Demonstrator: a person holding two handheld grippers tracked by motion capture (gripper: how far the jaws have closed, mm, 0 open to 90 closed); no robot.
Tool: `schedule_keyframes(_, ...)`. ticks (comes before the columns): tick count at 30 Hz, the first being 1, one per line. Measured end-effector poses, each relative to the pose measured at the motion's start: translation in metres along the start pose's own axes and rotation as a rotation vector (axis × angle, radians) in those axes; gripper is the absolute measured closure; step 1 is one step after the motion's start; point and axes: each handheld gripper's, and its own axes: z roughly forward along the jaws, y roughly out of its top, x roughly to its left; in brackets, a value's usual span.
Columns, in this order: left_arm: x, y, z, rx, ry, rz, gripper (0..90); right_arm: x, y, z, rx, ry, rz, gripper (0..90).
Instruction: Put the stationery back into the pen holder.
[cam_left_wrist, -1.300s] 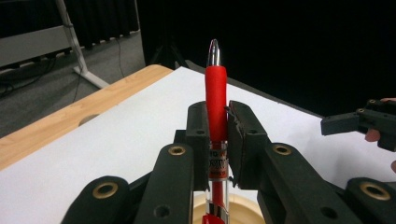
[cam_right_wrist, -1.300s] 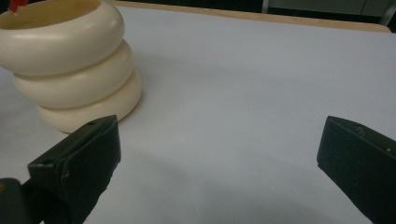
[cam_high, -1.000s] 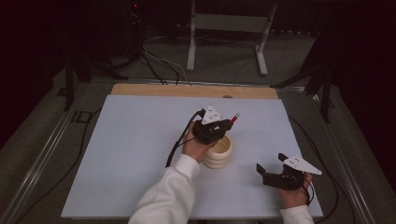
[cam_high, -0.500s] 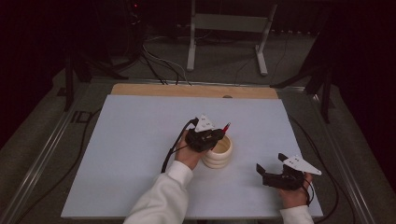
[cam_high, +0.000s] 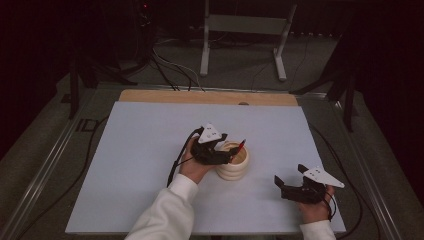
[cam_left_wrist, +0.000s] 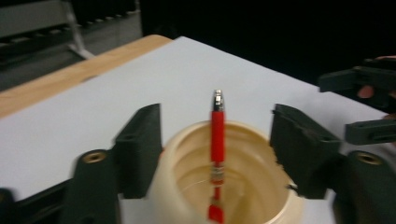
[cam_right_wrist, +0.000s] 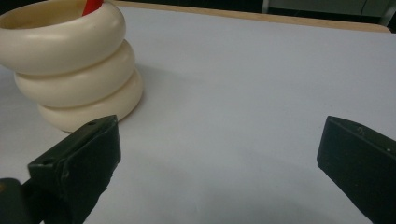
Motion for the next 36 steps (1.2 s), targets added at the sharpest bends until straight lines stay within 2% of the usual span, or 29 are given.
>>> schedule_keyframes(5,0.009,-0.001,-0.018,0.0,0.088,-0.005,18.6,0.001,0.0,0.0,0.0,0.001,0.0,0.0)
schedule_keyframes(8,0.017,-0.004,-0.032,-0.002,0.135,-0.012,15.6,0.001,0.0,0.0,-0.001,0.005,-0.003,0.0)
schedule_keyframes(14,0.037,-0.013,-0.063,0.012,0.234,-0.017,1.4,0.006,0.001,-0.002,-0.005,0.022,-0.001,0.0)
schedule_keyframes(15,0.037,-0.013,-0.063,0.012,0.234,-0.017,1.2,0.006,0.001,-0.002,-0.005,0.022,-0.001,0.0)
schedule_keyframes(16,0.044,-0.019,-0.076,0.008,0.267,-0.021,1.2,0.006,0.001,-0.002,-0.006,0.025,-0.003,0.0)
schedule_keyframes(18,0.051,-0.025,-0.087,0.008,0.299,-0.026,0.2,0.009,0.002,-0.003,-0.008,0.033,-0.008,0.0)
schedule_keyframes(20,0.057,-0.032,-0.098,-0.001,0.321,-0.038,0.2,0.01,0.002,-0.004,-0.009,0.034,-0.005,0.0)
schedule_keyframes(21,0.057,-0.032,-0.098,-0.001,0.321,-0.038,0.3,0.01,0.002,-0.004,-0.009,0.034,-0.005,0.0)
schedule_keyframes(22,0.062,-0.039,-0.109,-0.007,0.343,-0.048,0.3,0.01,0.002,-0.005,-0.012,0.035,-0.005,0.0)
schedule_keyframes(26,0.071,-0.058,-0.127,-0.012,0.368,-0.083,0.2,0.009,0.002,-0.008,-0.02,0.033,0.002,0.0)
schedule_keyframes(28,0.074,-0.067,-0.135,-0.02,0.374,-0.099,0.2,0.009,0.002,-0.009,-0.021,0.035,0.008,0.0)
schedule_keyframes(33,0.074,-0.09,-0.153,-0.054,0.405,-0.105,0.3,0.01,0.001,-0.008,-0.012,0.044,0.004,0.0)
schedule_keyframes(36,0.072,-0.101,-0.16,-0.052,0.414,-0.113,0.3,0.011,0.001,-0.008,-0.013,0.046,0.002,0.0)
